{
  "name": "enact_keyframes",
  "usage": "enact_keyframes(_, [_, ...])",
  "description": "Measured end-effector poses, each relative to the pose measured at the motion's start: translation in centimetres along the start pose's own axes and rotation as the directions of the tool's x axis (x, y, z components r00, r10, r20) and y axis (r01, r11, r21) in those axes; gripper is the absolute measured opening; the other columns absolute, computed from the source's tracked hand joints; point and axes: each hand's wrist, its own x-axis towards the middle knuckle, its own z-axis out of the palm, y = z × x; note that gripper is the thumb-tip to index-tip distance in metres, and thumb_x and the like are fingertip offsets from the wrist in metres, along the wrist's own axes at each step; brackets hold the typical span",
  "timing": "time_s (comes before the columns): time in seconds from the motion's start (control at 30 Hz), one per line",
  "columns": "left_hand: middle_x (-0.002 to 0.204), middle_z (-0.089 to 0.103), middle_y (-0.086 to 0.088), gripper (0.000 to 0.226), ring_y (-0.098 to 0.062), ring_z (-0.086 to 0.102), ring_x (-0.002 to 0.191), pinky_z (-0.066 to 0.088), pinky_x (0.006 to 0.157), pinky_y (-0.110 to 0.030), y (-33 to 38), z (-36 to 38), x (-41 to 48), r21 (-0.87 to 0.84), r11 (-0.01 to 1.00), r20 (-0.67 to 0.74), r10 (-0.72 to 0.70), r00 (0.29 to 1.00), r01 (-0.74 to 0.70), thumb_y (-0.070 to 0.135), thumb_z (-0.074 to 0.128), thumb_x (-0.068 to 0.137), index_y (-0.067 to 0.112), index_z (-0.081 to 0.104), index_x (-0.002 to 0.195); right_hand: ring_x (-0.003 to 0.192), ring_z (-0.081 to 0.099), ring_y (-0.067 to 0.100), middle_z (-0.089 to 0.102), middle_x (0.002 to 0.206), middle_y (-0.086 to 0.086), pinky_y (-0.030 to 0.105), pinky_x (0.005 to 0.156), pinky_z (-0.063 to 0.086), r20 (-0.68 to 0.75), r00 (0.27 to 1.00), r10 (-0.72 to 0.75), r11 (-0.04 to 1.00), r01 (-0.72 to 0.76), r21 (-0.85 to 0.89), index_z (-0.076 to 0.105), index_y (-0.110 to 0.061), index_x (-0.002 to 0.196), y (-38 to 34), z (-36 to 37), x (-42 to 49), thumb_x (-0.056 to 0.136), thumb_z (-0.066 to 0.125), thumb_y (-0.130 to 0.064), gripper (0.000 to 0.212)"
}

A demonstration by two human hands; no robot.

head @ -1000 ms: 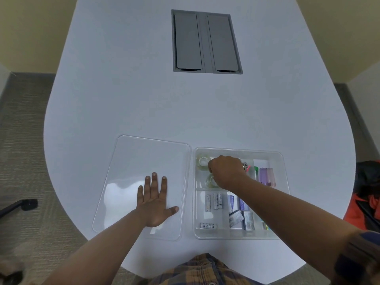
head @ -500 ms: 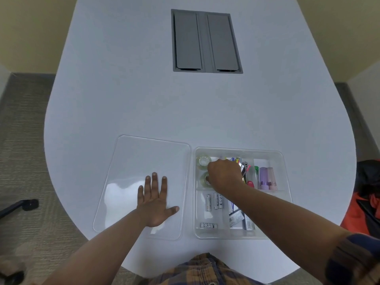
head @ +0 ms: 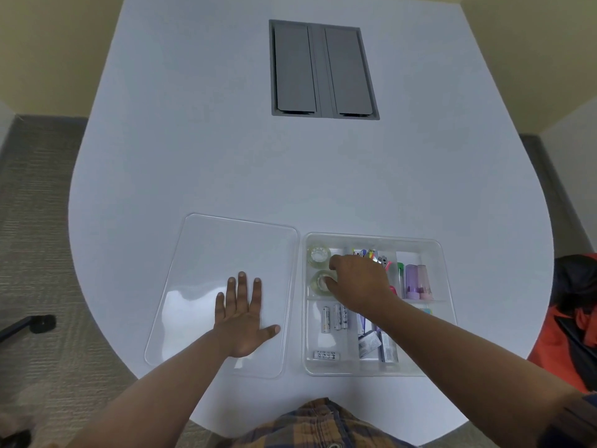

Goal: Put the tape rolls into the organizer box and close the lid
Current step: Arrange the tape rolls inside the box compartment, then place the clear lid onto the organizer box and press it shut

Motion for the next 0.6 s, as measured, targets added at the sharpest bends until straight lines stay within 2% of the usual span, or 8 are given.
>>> enact_keyframes(0.07, [0.127, -0.062, -0.005, 0.103, -0.026, -0.056, 0.117, -0.024, 0.108, -0.049, -0.1, 0.1, 0.0, -0.004, 1.0, -0.014, 0.001, 1.0, -0.001, 0.074, 0.031, 0.084, 0.025, -0.049, 0.125, 0.102, 0.063, 0.026, 0.068, 0.111, 0.0, 0.035, 0.073, 0.049, -0.065, 0.997, -0.038, 0.993, 0.045, 0.105, 0.061, -0.022, 0.117, 0.3, -0.1, -1.4, 0.088, 0.057, -0.042, 0.035])
enact_keyframes(0.13, [0.128, -0.061, -0.005, 0.103, -0.027, -0.056, 0.119, -0.025, 0.108, -0.049, 0.0, 0.3, 0.0, -0.011, 1.0, -0.035, 0.004, 0.999, -0.004, 0.075, 0.03, 0.083, 0.025, -0.049, 0.125, 0.116, 0.057, 0.026, 0.063, 0.127, 0.001, 0.037, 0.09, 0.048, -0.115, 0.99, -0.078, 0.983, 0.096, 0.157, 0.061, -0.02, 0.122, 0.5, 0.1, -3.1, 0.087, 0.061, -0.038, 0.04])
enact_keyframes(0.2, [0.13, -0.061, -0.005, 0.102, -0.026, -0.055, 0.121, -0.025, 0.108, -0.048, 0.1, 0.5, -0.2, -0.019, 1.0, -0.076, 0.01, 0.997, -0.011, 0.075, 0.03, 0.084, 0.025, -0.049, 0.126, 0.131, 0.048, 0.026, 0.053, 0.143, 0.004, 0.037, 0.107, 0.038, -0.13, 0.988, -0.082, 0.977, 0.106, 0.188, 0.057, -0.019, 0.129, 0.8, 0.6, -4.9, 0.086, 0.064, -0.038, 0.048])
enact_keyframes(0.27, [0.135, -0.057, -0.005, 0.102, -0.026, -0.051, 0.126, -0.023, 0.11, -0.048, 0.1, 0.6, -0.6, -0.026, 0.999, -0.138, 0.029, 0.99, -0.033, 0.073, 0.031, 0.085, 0.023, -0.045, 0.131, 0.142, 0.035, 0.023, 0.04, 0.153, 0.004, 0.038, 0.114, 0.028, -0.128, 0.989, -0.071, 0.973, 0.097, 0.208, 0.05, -0.019, 0.138, 1.0, 1.5, -6.7, 0.087, 0.064, -0.04, 0.057])
enact_keyframes(0.33, [0.143, -0.048, -0.005, 0.101, -0.026, -0.043, 0.134, -0.018, 0.113, -0.046, -0.1, 0.5, -1.3, -0.046, 0.996, -0.21, 0.065, 0.976, -0.077, 0.068, 0.037, 0.087, 0.02, -0.032, 0.142, 0.148, 0.021, 0.02, 0.025, 0.16, 0.001, 0.035, 0.117, 0.018, -0.094, 0.993, -0.071, 0.978, 0.088, 0.19, 0.037, -0.021, 0.147, 1.3, 2.6, -8.1, 0.089, 0.059, -0.045, 0.067])
enact_keyframes(0.43, [0.158, -0.018, -0.002, 0.084, -0.022, -0.016, 0.147, -0.007, 0.118, -0.04, -1.4, 0.1, -3.1, -0.112, 0.983, -0.386, 0.089, 0.918, -0.143, 0.056, 0.046, 0.091, 0.018, 0.005, 0.153, 0.151, 0.0, 0.017, 0.0, 0.163, -0.003, 0.033, 0.119, 0.007, -0.02, 0.998, -0.063, 0.987, 0.066, 0.146, 0.012, -0.023, 0.155, 1.8, 4.4, -9.8, 0.09, 0.05, -0.054, 0.081])
enact_keyframes(0.5, [0.161, 0.007, -0.002, 0.077, -0.021, 0.005, 0.149, 0.006, 0.119, -0.041, -2.6, 0.0, -4.5, -0.197, 0.973, -0.512, 0.003, 0.859, -0.121, 0.049, 0.056, 0.089, 0.017, 0.022, 0.151, 0.15, -0.011, 0.016, -0.014, 0.162, -0.003, 0.034, 0.121, 0.003, 0.007, 0.998, -0.064, 0.99, 0.063, 0.124, -0.004, -0.025, 0.154, 2.0, 5.2, -10.4, 0.091, 0.046, -0.057, 0.087])
enact_keyframes(0.6, [0.155, 0.032, -0.01, 0.085, -0.027, 0.032, 0.141, 0.031, 0.112, -0.046, -4.7, 0.3, -6.3, -0.395, 0.917, -0.6, -0.299, 0.742, 0.05, 0.046, 0.068, 0.081, 0.01, 0.029, 0.147, 0.147, -0.024, 0.018, -0.029, 0.159, -0.002, 0.037, 0.12, -0.004, 0.037, 0.996, -0.083, 0.994, 0.08, 0.078, -0.024, -0.025, 0.149, 1.8, 5.8, -10.6, 0.091, 0.037, -0.061, 0.092])
